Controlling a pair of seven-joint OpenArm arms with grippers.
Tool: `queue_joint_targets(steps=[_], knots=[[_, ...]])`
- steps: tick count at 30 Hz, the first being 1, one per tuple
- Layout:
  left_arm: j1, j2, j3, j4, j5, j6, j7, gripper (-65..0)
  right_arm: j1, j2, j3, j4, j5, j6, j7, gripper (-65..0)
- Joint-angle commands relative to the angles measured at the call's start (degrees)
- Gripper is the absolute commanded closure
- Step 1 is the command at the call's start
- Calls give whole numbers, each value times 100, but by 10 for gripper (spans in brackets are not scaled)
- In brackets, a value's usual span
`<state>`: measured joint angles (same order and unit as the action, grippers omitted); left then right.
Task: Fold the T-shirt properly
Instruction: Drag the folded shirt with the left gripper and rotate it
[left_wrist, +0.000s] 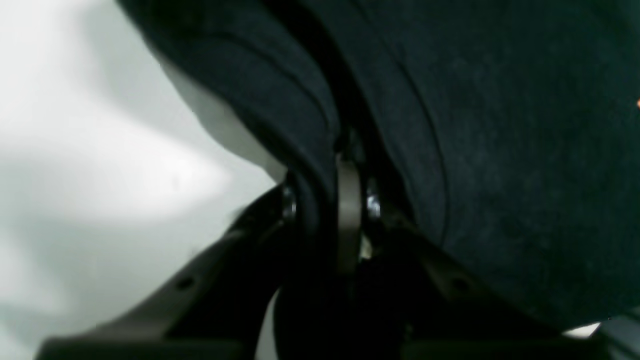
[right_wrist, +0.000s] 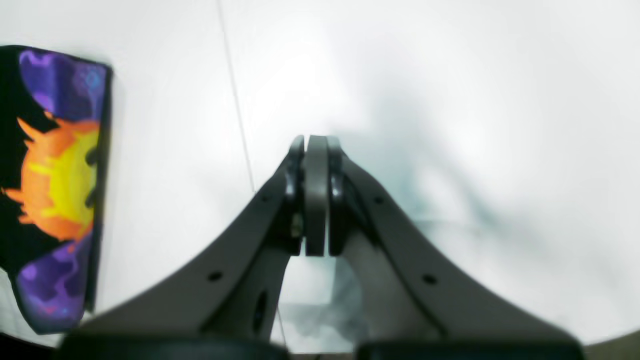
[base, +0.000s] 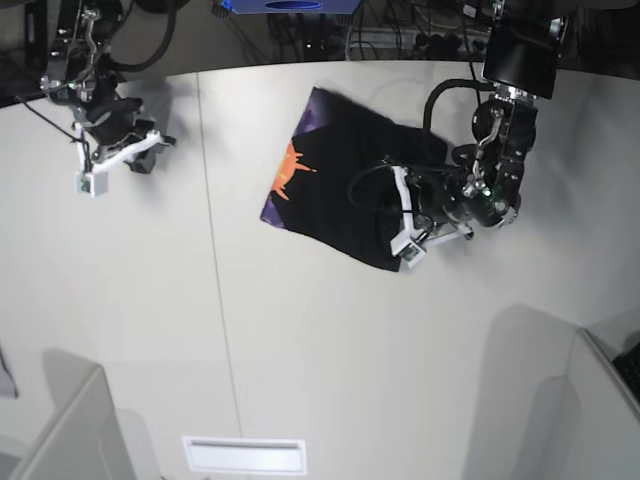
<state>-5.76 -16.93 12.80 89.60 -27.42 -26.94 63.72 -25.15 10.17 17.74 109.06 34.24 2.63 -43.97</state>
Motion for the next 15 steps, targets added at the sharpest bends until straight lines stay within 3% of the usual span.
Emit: queue_joint_targets(steps=[1, 12, 15], knots=[[-228, -61, 166, 82, -84, -27, -65, 0, -39, -2, 147, 97, 35, 66, 76, 0], [-1380, -105, 2285, 55, -84, -71, -91, 0, -488, -81, 341, 88, 27, 66, 120, 0], [-1758, -105, 2918, 55, -76, -71, -91, 0, -575, -266, 464, 88, 18, 49, 120, 0]])
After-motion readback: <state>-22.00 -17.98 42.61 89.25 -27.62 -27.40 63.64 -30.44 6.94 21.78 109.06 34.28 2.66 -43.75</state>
